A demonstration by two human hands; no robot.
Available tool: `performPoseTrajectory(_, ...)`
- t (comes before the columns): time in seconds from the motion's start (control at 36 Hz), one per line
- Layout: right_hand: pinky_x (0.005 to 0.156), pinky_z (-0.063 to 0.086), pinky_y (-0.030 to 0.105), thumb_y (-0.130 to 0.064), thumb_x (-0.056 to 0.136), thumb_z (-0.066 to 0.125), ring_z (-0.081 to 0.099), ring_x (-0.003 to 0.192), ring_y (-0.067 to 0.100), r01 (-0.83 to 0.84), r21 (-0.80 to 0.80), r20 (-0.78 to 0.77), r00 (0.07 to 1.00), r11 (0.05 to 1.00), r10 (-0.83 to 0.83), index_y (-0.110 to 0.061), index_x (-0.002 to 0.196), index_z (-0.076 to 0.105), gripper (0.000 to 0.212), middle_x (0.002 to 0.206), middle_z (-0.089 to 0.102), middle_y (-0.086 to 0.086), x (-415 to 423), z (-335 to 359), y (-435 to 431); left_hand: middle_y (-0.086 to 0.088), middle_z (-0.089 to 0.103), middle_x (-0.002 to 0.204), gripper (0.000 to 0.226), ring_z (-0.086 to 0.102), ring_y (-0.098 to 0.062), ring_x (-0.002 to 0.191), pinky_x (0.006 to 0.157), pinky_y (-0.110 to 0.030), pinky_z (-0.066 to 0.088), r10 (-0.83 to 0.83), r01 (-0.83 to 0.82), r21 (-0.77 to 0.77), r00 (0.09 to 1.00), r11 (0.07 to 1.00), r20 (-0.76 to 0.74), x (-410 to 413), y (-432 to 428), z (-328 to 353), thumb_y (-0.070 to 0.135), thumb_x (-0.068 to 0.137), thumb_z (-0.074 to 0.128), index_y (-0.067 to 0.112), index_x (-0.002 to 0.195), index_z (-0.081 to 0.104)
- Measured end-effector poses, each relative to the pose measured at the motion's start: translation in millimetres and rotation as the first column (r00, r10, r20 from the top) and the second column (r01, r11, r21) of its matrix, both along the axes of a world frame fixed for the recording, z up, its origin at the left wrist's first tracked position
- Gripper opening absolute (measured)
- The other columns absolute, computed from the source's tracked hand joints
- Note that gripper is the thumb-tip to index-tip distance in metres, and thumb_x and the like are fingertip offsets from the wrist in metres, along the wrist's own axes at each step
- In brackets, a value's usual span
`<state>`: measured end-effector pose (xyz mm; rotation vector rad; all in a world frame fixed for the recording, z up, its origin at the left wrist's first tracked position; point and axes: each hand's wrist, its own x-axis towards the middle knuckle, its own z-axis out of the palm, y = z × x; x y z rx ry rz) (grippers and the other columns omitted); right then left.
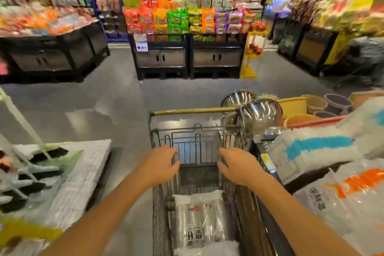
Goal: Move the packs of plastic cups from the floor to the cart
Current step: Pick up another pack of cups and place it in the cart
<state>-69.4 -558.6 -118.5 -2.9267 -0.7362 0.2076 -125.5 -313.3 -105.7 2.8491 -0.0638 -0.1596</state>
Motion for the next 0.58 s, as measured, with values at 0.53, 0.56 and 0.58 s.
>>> performPoseTrajectory(0.53, 0.093, 0.049, 0.039, -0.04, 0.099, 0.047, 0.059, 0.117, 0.028, -0.595, 0.05, 0.147, 0.799, 0.802, 0.583, -0.026, 0.137, 0.053, 0.041, 0.133, 0.06, 0.005, -42.9, 107.2, 173.5, 0.005, 0.054, 0.137, 0.042, 0.053, -0.02, 0.12, 0.097, -0.029, 0.04, 0.605, -0.626, 0.111, 0.777, 0.772, 0.174, -193.0, 80.2, 100.3, 0.047, 0.097, 0.046, 0.028, 0.134, 0.051)
performPoseTrajectory(0.56, 0.095, 0.049, 0.039, -0.041, 0.099, 0.047, 0.059, 0.117, 0.028, -0.616, 0.052, 0.144, 0.784, 0.786, 0.604, -0.027, 0.136, 0.053, 0.04, 0.135, 0.06, 0.004, -50.6, 108.7, 183.9, 0.005, 0.056, 0.135, 0.041, 0.055, -0.019, 0.118, 0.094, -0.028, 0.041, 0.63, -0.651, 0.106, 0.756, 0.751, 0.178, -205.5, 82.5, 103.3, 0.046, 0.097, 0.046, 0.027, 0.133, 0.052)
performPoseTrajectory(0.58, 0.096, 0.049, 0.038, -0.042, 0.099, 0.047, 0.058, 0.119, 0.027, -0.65, 0.057, 0.142, 0.756, 0.758, 0.638, -0.028, 0.136, 0.053, 0.04, 0.137, 0.058, 0.002, -62.5, 110.1, 197.2, 0.005, 0.057, 0.133, 0.039, 0.055, -0.018, 0.117, 0.092, -0.025, 0.041, 0.662, -0.683, 0.103, 0.728, 0.723, 0.177, -224.3, 85.4, 106.2, 0.045, 0.097, 0.047, 0.028, 0.132, 0.053)
